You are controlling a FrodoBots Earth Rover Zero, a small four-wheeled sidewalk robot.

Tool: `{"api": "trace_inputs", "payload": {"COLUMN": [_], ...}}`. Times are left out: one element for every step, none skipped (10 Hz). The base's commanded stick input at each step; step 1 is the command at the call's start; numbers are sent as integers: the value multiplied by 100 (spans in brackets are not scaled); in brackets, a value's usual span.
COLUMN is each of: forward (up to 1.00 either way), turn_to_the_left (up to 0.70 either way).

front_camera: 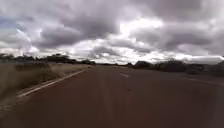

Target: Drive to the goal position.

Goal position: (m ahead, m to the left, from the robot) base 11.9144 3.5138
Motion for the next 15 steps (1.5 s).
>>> {"api": "trace_inputs", "payload": {"forward": [100, 100, 100, 100, 100, 100, 100, 100, 100, 100, 100, 100, 100, 100, 100], "turn_to_the_left": [4, 4, 4, 4, 4, 4, 4, 4, 4, 4, 4, 4, 4, 4, 4]}}
